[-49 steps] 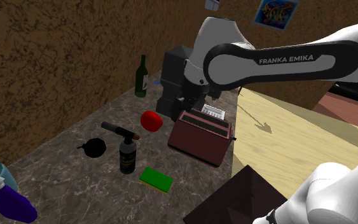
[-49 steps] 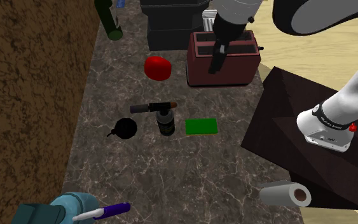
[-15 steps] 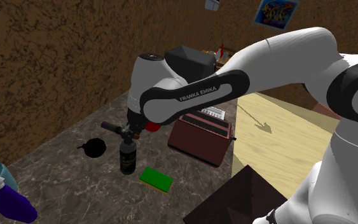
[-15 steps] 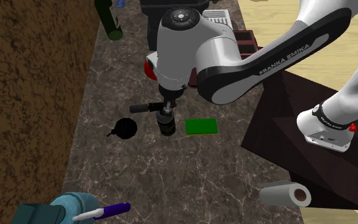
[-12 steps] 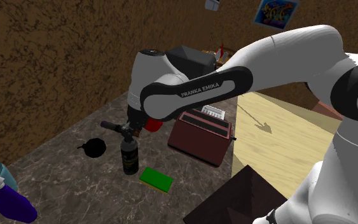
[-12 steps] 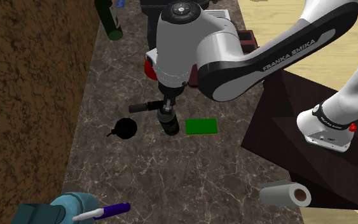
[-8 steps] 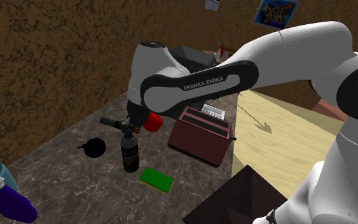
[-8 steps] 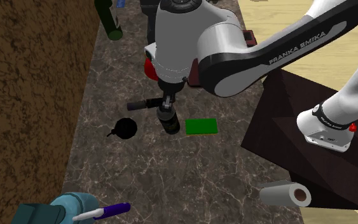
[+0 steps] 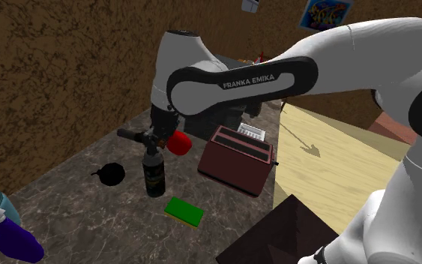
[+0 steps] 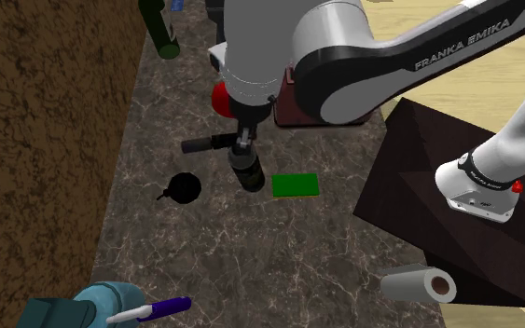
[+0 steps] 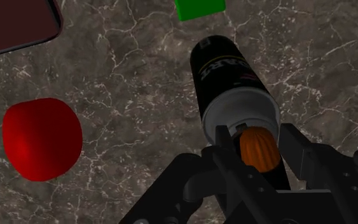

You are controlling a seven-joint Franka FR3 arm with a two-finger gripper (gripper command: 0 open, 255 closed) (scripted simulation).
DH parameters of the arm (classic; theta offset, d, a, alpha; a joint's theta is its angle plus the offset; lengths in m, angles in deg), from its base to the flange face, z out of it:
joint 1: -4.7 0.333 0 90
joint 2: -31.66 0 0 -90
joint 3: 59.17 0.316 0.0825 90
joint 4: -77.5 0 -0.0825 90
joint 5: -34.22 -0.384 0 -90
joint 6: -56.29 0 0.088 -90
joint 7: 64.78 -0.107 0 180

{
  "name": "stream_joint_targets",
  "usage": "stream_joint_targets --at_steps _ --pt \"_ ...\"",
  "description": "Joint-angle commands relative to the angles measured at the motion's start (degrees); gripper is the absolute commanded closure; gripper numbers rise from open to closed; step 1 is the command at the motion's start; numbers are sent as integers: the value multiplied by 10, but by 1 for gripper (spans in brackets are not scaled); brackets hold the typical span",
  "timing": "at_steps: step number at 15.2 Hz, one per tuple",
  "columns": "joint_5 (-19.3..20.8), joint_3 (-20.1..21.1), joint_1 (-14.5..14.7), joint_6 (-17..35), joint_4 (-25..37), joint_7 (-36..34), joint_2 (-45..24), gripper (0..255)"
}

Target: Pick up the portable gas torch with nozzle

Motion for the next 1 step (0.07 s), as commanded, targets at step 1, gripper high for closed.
stream_joint_targets --at_steps 1 --pt "0 0 0 -5 5 0 1 255"
